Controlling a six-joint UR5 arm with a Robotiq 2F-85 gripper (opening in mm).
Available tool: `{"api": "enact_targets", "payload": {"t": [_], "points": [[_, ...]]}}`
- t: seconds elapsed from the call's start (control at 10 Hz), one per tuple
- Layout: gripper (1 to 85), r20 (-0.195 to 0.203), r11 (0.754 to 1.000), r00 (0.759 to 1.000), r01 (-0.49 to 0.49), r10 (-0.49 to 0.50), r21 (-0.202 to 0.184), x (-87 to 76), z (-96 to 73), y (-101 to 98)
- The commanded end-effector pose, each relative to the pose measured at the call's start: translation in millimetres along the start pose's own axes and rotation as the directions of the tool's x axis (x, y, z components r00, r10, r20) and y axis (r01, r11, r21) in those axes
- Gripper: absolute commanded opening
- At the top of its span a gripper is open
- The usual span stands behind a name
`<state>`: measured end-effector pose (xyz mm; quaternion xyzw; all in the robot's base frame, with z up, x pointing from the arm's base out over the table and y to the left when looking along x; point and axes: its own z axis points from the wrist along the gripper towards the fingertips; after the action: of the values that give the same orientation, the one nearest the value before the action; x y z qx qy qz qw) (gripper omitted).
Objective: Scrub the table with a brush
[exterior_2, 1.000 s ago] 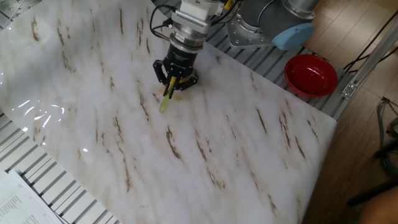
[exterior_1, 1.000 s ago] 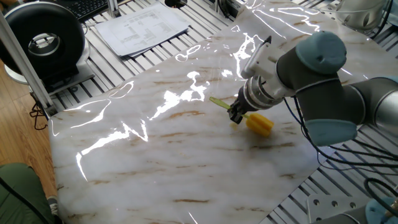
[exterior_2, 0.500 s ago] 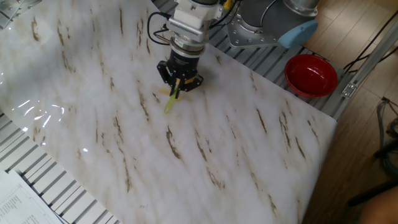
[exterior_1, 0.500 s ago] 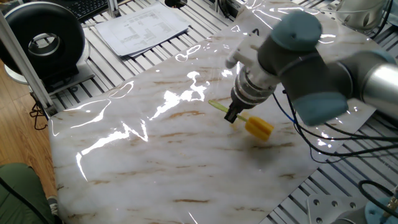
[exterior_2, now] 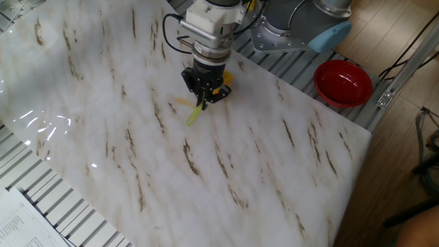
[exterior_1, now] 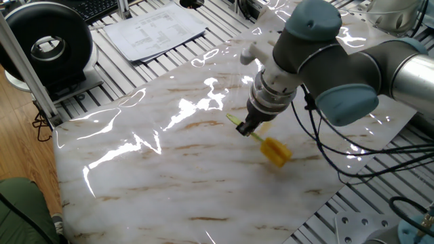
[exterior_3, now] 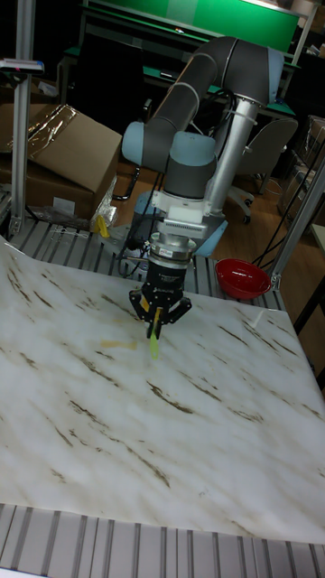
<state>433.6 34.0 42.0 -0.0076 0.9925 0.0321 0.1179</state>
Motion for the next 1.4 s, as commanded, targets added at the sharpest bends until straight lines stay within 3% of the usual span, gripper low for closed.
{"api": "enact_targets", "payload": {"t": [0.0, 0.1, 0.2, 0.3, 0.4, 0.6, 0.8, 1.0, 1.3], "points": [[1.3, -0.001, 0.963, 0.977, -0.210, 0.213, -0.169, -11.0, -5.9, 43.3], [1.3, -0.002, 0.955, 0.973, -0.225, 0.229, -0.194, -13.0, -7.1, 49.6], [1.0, 0.021, 0.982, 0.985, -0.167, 0.169, -0.094, -11.4, -3.3, 23.4], [1.0, 0.027, 0.993, 0.993, -0.112, 0.113, -0.033, -10.0, -2.4, 8.1], [1.0, 0.030, 0.998, 0.997, -0.065, 0.066, -0.028, -10.2, -2.3, 6.9], [1.0, 0.012, 0.998, 0.999, 0.051, -0.051, 0.024, -5.3, -2.2, -5.7], [1.0, 0.004, 0.984, 0.985, 0.172, -0.172, 0.053, -5.3, -2.5, -13.1], [1.0, -0.006, 0.962, 0.963, 0.268, -0.268, 0.052, -3.9, -2.5, -13.1], [1.0, -0.011, 0.949, 0.951, 0.309, -0.309, 0.063, -4.2, -2.7, -16.2]]}}
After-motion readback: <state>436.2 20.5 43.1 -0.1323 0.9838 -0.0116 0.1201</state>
